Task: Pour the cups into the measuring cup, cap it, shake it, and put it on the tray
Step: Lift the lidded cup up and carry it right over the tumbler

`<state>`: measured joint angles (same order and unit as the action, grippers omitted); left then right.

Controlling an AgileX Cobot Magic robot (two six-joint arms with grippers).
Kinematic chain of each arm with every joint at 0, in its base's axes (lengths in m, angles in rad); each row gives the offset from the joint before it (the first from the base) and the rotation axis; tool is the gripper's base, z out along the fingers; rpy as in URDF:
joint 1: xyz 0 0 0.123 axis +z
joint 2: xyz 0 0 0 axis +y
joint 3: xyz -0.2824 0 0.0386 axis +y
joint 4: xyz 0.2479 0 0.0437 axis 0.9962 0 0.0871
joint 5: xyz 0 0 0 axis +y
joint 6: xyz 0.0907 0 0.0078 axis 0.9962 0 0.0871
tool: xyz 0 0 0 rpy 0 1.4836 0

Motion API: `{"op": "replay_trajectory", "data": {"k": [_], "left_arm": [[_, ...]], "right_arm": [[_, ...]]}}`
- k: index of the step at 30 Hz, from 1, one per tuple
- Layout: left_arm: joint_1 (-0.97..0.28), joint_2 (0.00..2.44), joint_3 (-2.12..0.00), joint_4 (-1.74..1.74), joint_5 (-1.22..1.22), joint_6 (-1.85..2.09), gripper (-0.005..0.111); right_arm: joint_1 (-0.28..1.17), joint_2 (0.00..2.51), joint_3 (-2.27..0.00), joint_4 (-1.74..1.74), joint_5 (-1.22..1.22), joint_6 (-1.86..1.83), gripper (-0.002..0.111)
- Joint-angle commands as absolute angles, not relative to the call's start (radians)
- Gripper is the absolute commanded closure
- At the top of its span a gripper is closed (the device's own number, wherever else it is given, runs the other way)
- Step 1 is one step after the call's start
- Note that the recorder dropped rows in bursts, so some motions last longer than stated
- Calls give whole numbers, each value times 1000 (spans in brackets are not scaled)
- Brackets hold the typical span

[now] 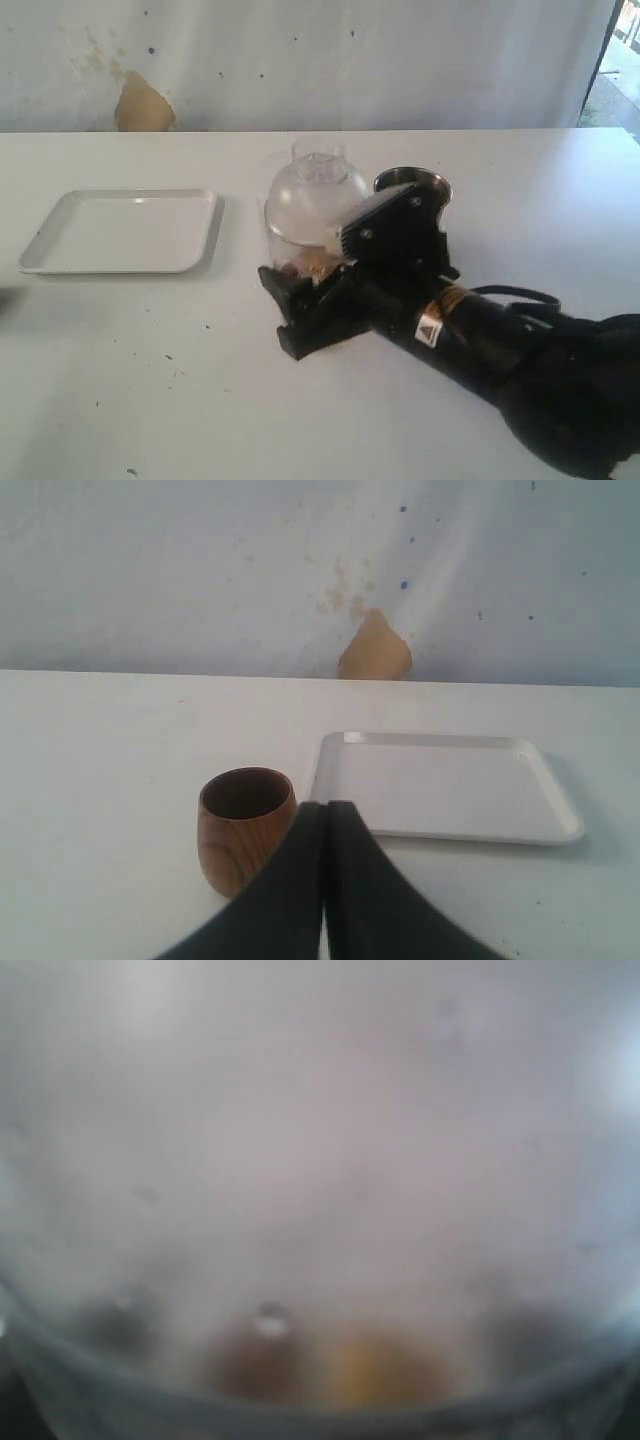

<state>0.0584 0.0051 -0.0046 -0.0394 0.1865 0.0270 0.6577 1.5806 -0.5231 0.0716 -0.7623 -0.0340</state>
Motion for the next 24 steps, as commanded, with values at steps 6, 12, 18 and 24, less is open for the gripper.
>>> {"op": "replay_trajectory", "data": {"k": [6,12,18,24], "left_arm": [[58,0,0,-44,177,27,106],[58,0,0,-44,177,27,106],[58,0,0,-44,177,27,106],[56,0,0,-44,177,27,106]], "right_arm": [[689,1364,-596,-8,-577,-65,108],[658,1287,-637,274,-610,-262,108],[638,1320,-706,466,-556,-349,108],[601,1304,-747,304,-388,-219,108]]}}
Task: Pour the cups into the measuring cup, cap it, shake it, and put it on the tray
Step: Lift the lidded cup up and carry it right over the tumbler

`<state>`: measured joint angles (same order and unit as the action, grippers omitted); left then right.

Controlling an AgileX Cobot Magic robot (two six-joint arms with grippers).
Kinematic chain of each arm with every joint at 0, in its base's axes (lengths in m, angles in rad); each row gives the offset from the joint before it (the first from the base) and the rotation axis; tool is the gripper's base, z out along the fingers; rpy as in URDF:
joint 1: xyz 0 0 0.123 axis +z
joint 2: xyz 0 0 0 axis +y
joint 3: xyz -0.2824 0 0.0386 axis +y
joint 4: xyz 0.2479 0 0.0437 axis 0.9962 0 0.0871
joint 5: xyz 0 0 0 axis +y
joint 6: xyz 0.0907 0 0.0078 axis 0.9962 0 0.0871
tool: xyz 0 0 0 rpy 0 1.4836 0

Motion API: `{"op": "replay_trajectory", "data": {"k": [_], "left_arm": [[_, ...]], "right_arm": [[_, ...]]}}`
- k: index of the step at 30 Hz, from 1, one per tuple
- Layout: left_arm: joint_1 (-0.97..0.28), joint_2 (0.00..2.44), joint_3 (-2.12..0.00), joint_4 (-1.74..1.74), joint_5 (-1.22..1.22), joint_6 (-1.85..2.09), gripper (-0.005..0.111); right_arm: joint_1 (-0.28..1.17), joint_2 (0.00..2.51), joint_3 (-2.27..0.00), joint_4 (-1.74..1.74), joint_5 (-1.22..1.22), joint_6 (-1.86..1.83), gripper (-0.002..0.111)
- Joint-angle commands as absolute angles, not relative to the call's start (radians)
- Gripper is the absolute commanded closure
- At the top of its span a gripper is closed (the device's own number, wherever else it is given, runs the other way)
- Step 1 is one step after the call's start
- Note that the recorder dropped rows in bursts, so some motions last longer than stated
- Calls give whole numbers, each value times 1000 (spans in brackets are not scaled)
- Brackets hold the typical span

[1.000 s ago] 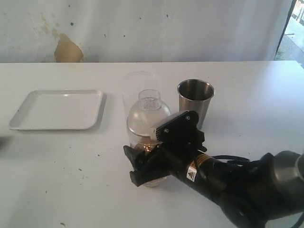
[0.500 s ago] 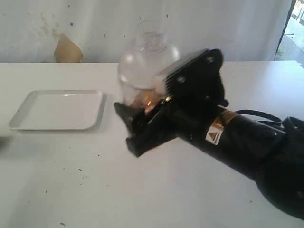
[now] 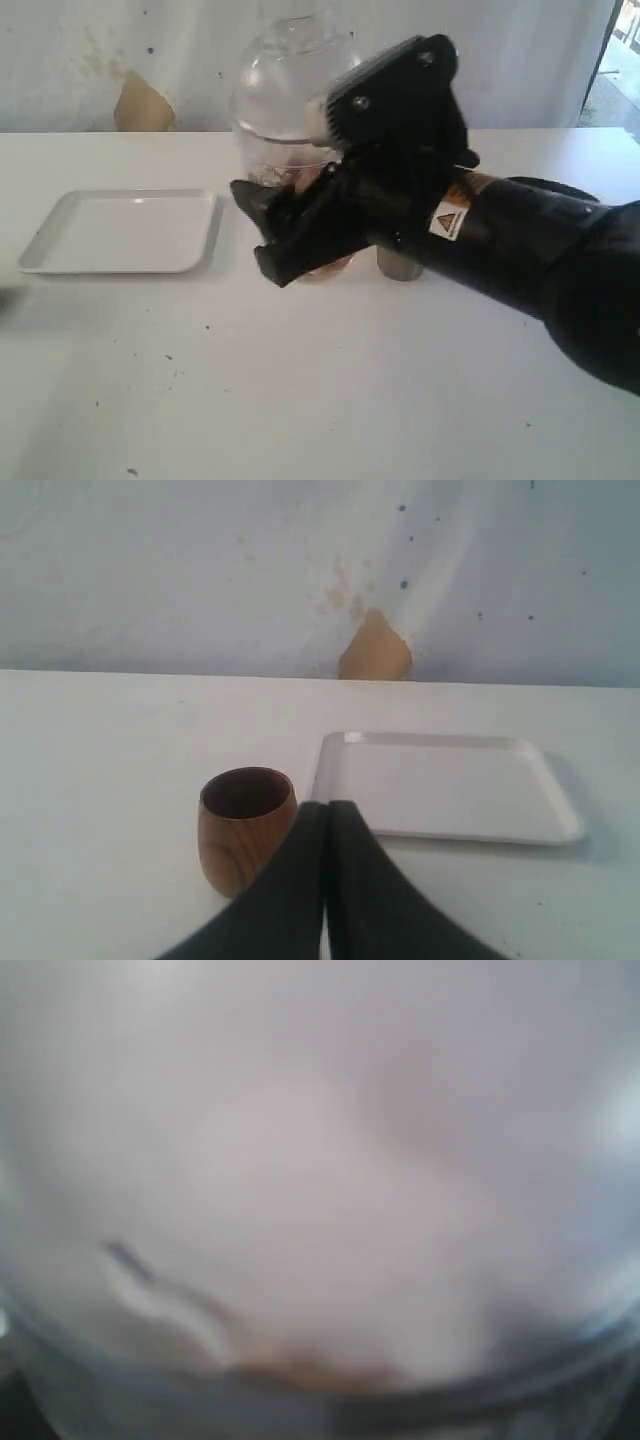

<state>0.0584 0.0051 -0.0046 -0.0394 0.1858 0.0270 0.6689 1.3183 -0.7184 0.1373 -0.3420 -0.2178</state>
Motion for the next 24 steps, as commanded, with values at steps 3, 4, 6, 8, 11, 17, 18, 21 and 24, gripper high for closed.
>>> {"op": "replay_trajectory", "data": {"k": [3,4,6,8,11,17,18,21,24], "left_arm": [[56,0,0,-44,177,27,106],[56,0,0,-44,175,27,106],[56,0,0,-44,175,27,106],[56,0,0,-44,175,27,106],[56,0,0,-44,175,27,106],[56,0,0,-44,175,27,106],[56,0,0,-44,175,27,106],[56,0,0,-44,175,27,106],[56,0,0,-44,175,27,106]], "right_arm": [[664,1279,-742,43,-324,-185,108],[650,1282,-742,133,-350,-255,108],[585,1289,-744,388,-413,-293,108],[597,1275,-746,285,-357,-237,108],[639,1260,-744,163,-366,-256,108],[639,1258,-781,131,-269,-233,108],[645,1260,-776,132,-298,-252,108],[583,1284,-787,370,-372,-279,108],[639,1278,-798,137,-287,-250,108]]}}
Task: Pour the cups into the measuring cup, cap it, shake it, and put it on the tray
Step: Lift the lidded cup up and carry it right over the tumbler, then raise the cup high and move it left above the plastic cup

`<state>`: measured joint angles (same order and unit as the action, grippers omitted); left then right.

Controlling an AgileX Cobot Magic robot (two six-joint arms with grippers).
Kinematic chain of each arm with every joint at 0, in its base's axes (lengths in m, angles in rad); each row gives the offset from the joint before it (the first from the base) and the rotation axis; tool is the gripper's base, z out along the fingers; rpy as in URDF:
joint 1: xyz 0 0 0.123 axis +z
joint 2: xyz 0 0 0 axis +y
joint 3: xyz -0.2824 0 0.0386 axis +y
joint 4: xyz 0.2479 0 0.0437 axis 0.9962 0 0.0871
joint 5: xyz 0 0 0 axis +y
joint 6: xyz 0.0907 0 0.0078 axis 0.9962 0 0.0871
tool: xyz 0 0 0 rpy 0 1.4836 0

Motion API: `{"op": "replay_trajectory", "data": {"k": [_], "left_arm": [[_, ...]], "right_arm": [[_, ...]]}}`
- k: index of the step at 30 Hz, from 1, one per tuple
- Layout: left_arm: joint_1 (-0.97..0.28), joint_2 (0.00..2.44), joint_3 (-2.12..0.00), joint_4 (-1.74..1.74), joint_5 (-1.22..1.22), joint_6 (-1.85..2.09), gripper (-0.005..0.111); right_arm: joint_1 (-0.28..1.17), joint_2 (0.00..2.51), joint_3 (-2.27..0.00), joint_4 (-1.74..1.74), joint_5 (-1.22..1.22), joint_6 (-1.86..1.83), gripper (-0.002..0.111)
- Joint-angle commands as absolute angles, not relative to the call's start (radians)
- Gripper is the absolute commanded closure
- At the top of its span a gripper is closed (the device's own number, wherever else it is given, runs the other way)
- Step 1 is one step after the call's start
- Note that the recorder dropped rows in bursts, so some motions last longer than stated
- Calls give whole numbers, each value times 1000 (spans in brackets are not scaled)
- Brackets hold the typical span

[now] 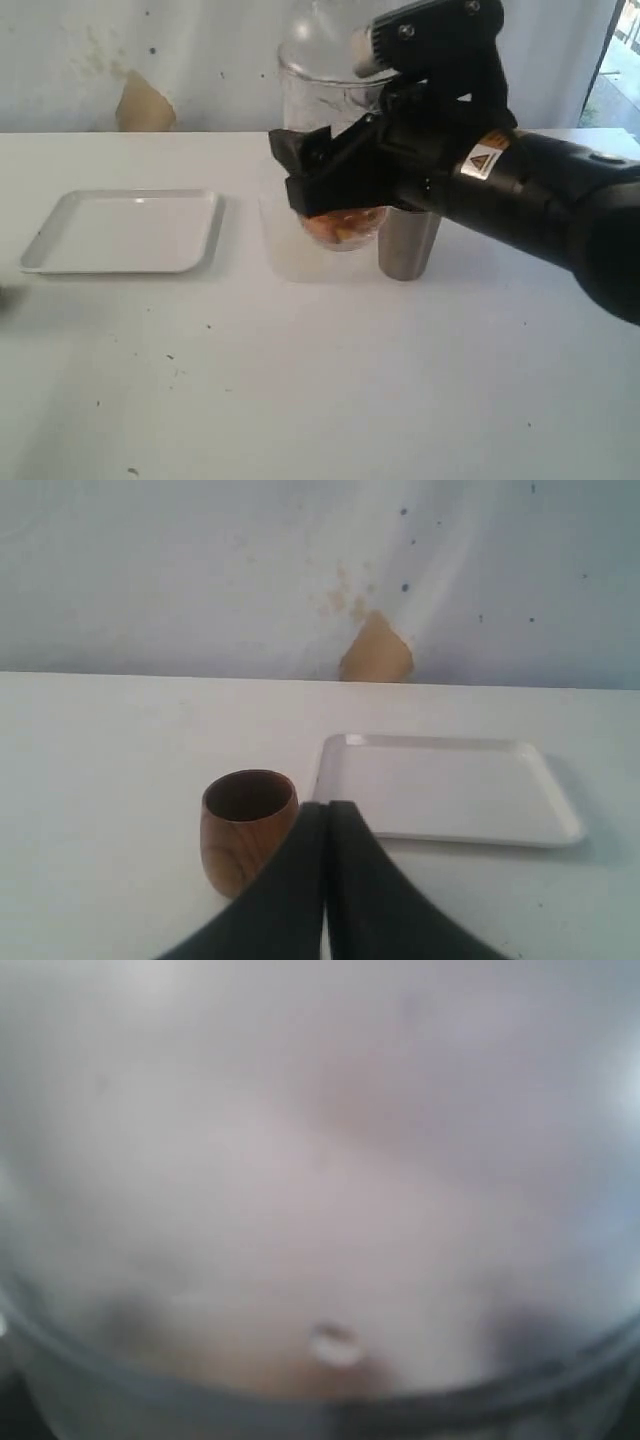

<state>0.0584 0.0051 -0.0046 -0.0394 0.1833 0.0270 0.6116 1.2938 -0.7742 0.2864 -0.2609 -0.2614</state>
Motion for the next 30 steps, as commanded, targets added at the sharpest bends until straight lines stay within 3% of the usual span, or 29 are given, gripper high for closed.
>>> {"op": "replay_trajectory", "data": {"k": [1,4,8,11,15,18,22,30], "left_arm": [[56,0,0,-44,175,27,106],[56,0,0,-44,175,27,106],[56,0,0,-44,175,27,106],[56,0,0,-44,175,27,106],[56,0,0,-44,175,27,106],[56,0,0,-44,175,27,106],[58,0,0,-44,175,27,106],[58,0,0,-44,175,27,106]], "right_arm": [[639,1286,-798,137,-303,-287,108],[545,1306,-803,417,-362,-294,108],[625,1281,-810,60,-232,-222,108],[520,1290,-807,401,-334,-260,108],[590,1277,-824,41,-183,-223,108],[491,1296,-825,303,-272,-199,108],[483,1299,-850,174,-196,-336,108],[296,1386,-922,231,-232,-519,108]]}}
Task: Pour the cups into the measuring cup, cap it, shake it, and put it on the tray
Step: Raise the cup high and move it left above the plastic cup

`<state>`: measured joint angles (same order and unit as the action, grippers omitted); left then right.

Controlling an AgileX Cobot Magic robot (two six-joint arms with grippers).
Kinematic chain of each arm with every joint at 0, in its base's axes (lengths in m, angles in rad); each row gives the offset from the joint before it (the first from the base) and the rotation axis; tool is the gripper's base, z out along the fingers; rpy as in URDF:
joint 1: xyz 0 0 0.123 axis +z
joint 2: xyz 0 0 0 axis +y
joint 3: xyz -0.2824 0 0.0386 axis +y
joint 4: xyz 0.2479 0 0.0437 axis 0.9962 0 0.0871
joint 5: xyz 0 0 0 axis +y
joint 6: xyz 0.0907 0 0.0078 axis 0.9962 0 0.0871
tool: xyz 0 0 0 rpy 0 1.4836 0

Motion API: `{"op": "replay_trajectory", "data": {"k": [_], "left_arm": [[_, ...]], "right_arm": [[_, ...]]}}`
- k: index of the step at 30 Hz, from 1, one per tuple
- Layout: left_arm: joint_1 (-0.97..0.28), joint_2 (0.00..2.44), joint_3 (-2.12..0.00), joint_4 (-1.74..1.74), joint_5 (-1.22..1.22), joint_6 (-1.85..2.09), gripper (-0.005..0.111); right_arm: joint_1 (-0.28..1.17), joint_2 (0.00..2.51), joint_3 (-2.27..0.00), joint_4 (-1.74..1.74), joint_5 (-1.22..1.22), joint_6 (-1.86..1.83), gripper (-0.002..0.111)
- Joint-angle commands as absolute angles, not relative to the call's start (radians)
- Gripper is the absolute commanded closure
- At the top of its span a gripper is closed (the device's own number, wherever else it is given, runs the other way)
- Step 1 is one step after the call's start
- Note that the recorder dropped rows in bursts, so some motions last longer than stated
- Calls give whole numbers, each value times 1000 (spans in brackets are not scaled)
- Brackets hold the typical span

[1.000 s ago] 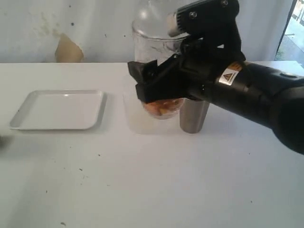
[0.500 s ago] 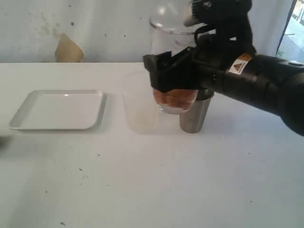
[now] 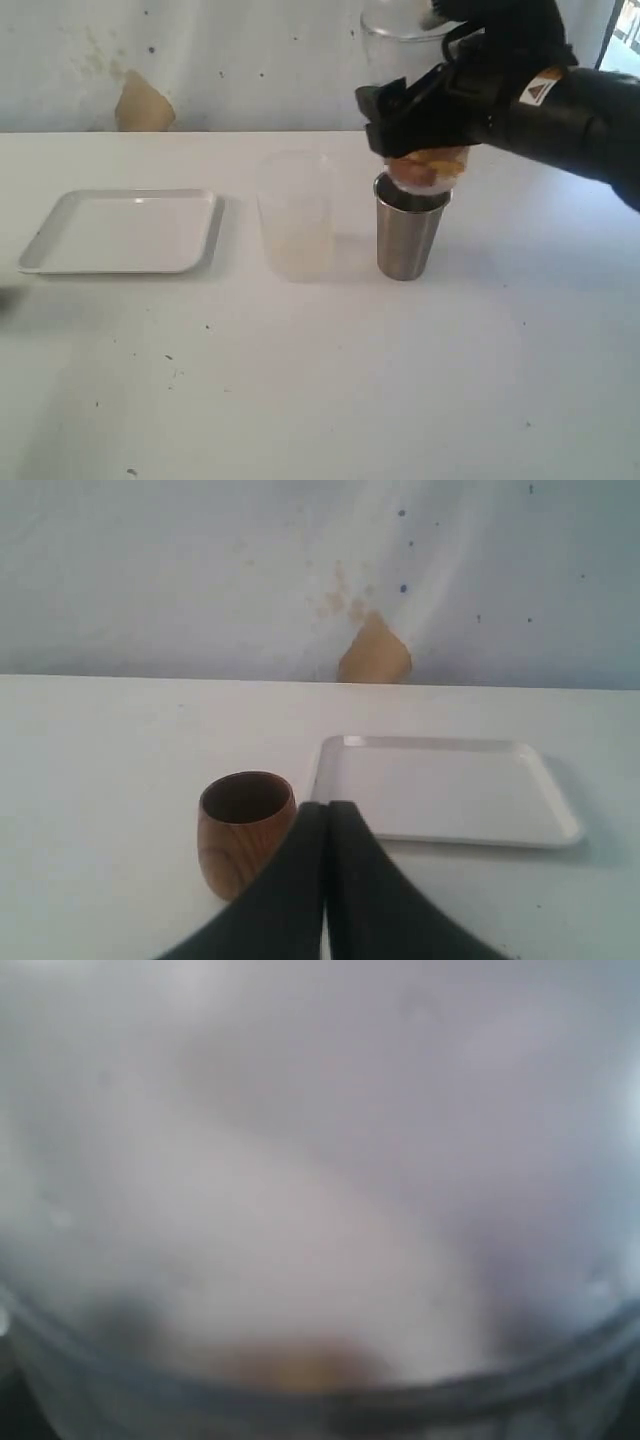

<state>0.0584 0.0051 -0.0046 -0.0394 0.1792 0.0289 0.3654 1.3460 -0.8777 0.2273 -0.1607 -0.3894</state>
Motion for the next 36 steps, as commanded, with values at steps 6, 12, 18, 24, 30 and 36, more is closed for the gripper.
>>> {"op": "replay_trajectory", "data": {"k": [6,12,18,24,30,36], "left_arm": [[58,0,0,-44,175,27,106],[58,0,0,-44,175,27,106],[58,0,0,-44,175,27,106],[58,0,0,-44,175,27,106],[58,0,0,-44,175,27,106],[58,0,0,-44,175,27,106]], "right_arm": [[257,1489,-935,231,-279,-597,108],[257,1579,-957,231,-343,-724,108],[259,1594,-1016,228,-305,-759,108],[259,1599,-1094,228,-240,-790,108],[259,1652,-1193,228,-128,-867,108],[259,1727,-1252,228,-121,-989,108]]}}
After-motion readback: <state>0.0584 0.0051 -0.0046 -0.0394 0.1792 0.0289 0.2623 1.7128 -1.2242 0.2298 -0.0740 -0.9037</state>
